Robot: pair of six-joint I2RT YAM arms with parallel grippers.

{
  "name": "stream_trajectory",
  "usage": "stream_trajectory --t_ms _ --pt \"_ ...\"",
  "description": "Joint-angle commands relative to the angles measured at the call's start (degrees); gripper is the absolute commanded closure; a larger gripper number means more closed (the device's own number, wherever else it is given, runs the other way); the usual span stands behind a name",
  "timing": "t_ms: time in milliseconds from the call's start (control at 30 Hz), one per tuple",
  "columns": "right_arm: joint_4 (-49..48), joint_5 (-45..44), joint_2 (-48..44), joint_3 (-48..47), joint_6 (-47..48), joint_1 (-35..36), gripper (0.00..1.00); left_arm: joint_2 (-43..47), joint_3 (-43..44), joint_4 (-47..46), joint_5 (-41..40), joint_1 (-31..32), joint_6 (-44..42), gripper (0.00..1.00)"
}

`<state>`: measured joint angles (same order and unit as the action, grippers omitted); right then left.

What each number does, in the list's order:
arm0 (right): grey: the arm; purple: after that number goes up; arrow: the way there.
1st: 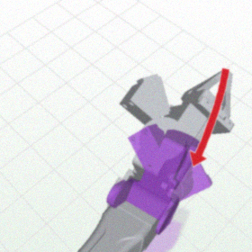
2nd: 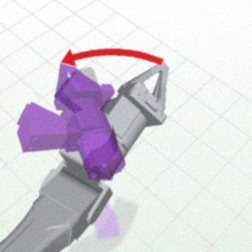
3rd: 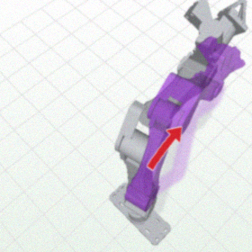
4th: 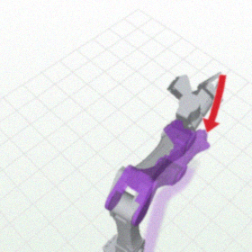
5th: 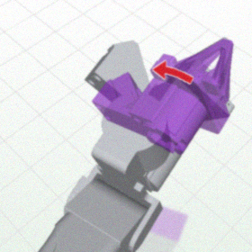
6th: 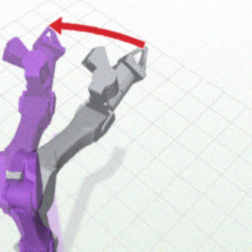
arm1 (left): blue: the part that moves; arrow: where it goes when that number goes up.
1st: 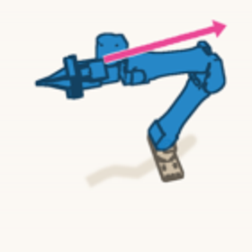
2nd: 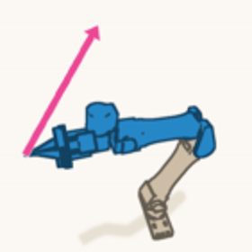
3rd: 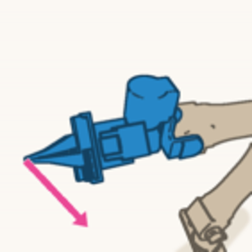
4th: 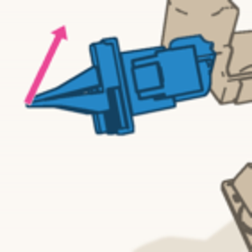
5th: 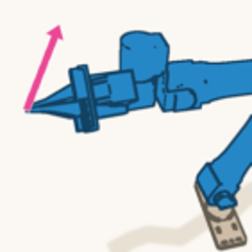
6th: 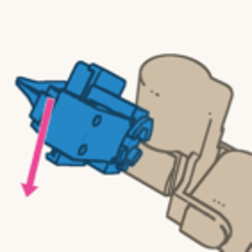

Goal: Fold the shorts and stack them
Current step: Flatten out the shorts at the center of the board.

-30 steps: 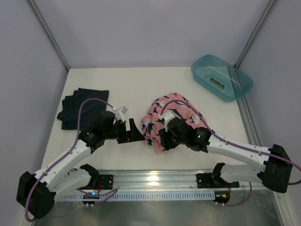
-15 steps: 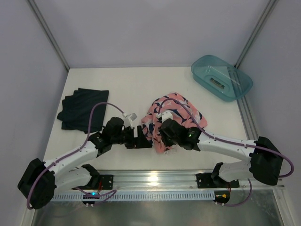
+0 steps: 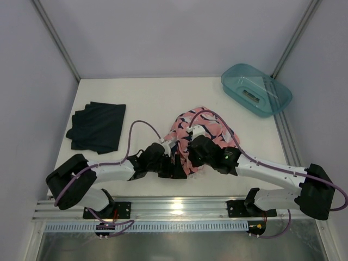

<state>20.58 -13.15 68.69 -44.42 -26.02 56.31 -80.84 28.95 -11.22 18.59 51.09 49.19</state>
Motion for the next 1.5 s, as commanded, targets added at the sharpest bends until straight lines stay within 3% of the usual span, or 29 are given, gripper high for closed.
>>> stream_trajectory --t_ms 0,167,300,367,400,500,600,700,800,1000,1233,1467 --pt "-2.6 0.6 -1.7 0.2 -2.0 -1.6 0.96 -2.0 2.2 -5.8 -7.9 0.4 1.7 0.17" --pt "-4.0 2.8 -5.2 2.1 -3.0 -2.3 0.96 -3.5 3.0 -7.8 -9.6 0.7 2.0 0.19" --pt "-4.1 4.9 -9.3 4.2 -4.0 -5.5 0.96 -5.3 3.5 -8.4 -10.2 0.7 2.1 0.30" --pt "-3.3 4.4 -11.5 5.9 -4.7 -8.3 0.96 -5.4 3.4 -8.4 -10.3 0.7 2.4 0.45" --pt "-1.8 3.9 -13.9 6.5 -5.1 -9.5 0.96 -4.9 3.3 -8.1 -10.3 0.7 2.6 0.61" --pt "0.6 1.9 -19.2 10.0 -6.4 -15.2 0.90 -2.8 2.5 -7.4 -11.6 0.7 3.0 0.80" --pt "3.9 -1.2 -20.3 8.8 -6.1 -15.7 0.78 -1.6 2.8 -6.3 -10.7 0.7 3.0 0.89" --pt "3.0 2.1 -20.0 7.8 -4.7 -14.8 0.62 -1.8 3.4 -6.8 -9.0 0.8 4.0 0.98" --pt "-0.3 4.2 -21.4 7.9 -3.8 -11.7 0.46 -1.8 3.8 -7.5 -8.6 0.8 4.4 1.00" --pt "0.2 1.6 -19.2 3.7 -2.5 -5.6 0.37 -1.6 4.2 -7.1 -8.6 0.8 4.8 1.00" --pt "1.0 -7.1 -12.9 3.0 -3.3 3.4 0.38 -1.4 4.3 -7.3 -8.0 0.8 5.4 1.00" --pt "6.2 -23.3 -2.5 0.2 -7.5 11.1 0.42 -1.7 4.1 -8.7 -7.7 0.8 6.2 1.00"
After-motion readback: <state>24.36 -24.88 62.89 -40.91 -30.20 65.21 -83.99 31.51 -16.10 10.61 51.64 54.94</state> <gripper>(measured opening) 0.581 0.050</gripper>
